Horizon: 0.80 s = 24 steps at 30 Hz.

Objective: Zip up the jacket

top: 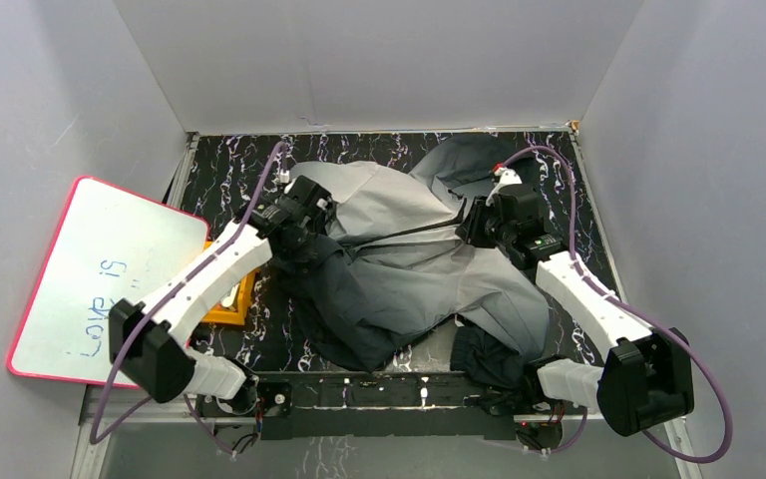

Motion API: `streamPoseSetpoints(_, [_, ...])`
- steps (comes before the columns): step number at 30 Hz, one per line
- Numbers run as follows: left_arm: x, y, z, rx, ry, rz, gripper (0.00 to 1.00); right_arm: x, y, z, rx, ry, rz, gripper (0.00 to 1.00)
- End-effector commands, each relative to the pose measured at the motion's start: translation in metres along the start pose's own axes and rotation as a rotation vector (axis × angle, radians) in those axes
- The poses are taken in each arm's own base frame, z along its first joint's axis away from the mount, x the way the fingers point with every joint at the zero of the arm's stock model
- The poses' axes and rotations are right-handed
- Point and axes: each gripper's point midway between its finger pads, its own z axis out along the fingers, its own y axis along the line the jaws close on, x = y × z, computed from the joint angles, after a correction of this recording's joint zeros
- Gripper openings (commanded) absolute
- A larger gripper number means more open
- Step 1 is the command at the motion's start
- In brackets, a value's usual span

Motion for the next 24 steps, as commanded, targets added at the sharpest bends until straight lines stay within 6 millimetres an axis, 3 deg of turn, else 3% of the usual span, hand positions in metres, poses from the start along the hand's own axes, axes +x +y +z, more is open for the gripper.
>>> streamPoseSetpoints(1, [-0.02, -0.01, 0.019, -0.018, -0.021, 0.049, 0.03, -0.031, -0.02, -0.007, 0.134, -0.142, 0.009, 0.41])
streamPoseSetpoints(3, [-0.012, -0.01, 0.034, -0.06, 0.034, 0.073, 0.1, -0.039, -0.025, -0.007, 0.168, -0.165, 0.0, 0.45])
streamPoseSetpoints(6, [-0.008, -0.009, 0.045, -0.093, 0.062, 0.094, 0.36, -0.051, -0.027, -0.005, 0.19, -0.19, -0.014, 0.5])
streamPoseSetpoints(8, [-0.018, -0.006, 0.043, -0.116, 0.036, 0.11, 0.52, -0.059, -0.027, -0.002, 0.197, -0.208, -0.021, 0.53])
streamPoseSetpoints(12, [-0.05, -0.012, 0.021, -0.093, -0.029, 0.132, 0.66, -0.067, -0.024, 0.01, 0.172, -0.216, -0.027, 0.57])
streamPoseSetpoints(17, [-0.08, -0.05, -0.01, 0.08, -0.094, 0.194, 0.72, -0.074, -0.018, 0.024, 0.104, -0.206, -0.026, 0.61])
streamPoseSetpoints(24, [-0.087, -0.119, -0.026, 0.329, -0.119, 0.299, 0.73, -0.074, -0.012, 0.042, -0.069, -0.152, -0.005, 0.63])
